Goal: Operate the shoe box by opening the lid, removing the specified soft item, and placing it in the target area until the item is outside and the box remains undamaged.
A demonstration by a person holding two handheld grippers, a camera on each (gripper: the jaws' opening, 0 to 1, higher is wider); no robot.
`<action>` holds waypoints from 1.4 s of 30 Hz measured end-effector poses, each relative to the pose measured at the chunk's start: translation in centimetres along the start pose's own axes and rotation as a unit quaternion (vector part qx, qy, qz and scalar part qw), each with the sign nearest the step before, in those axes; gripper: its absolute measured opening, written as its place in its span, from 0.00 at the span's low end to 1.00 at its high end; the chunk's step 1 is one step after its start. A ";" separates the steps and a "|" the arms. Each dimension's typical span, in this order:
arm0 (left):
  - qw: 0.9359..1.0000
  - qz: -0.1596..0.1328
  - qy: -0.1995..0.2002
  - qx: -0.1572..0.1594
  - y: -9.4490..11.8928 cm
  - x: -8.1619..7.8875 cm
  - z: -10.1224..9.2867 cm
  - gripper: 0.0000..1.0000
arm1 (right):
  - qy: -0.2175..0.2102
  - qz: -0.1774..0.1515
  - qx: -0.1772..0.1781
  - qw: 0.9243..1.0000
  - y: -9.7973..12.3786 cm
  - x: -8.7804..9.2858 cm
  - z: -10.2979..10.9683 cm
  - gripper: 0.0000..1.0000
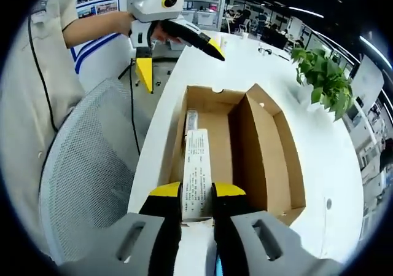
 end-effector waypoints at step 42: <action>1.000 0.011 -0.006 0.020 -1.8 -0.4 -1.1 1.00 | 0.004 -0.003 0.089 0.996 11.9 6.5 -3.5 0.15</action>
Point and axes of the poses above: the point that each gripper's makers call its tool centre point, and the gripper's own axes: y roughly backward along the fingers, z roughly to its left, x roughly out of its underside, the point moved 10 cm from there along y, roughly backward along the fingers, and after that the axes turned 3 degrees about y, right-handed, at the moved point
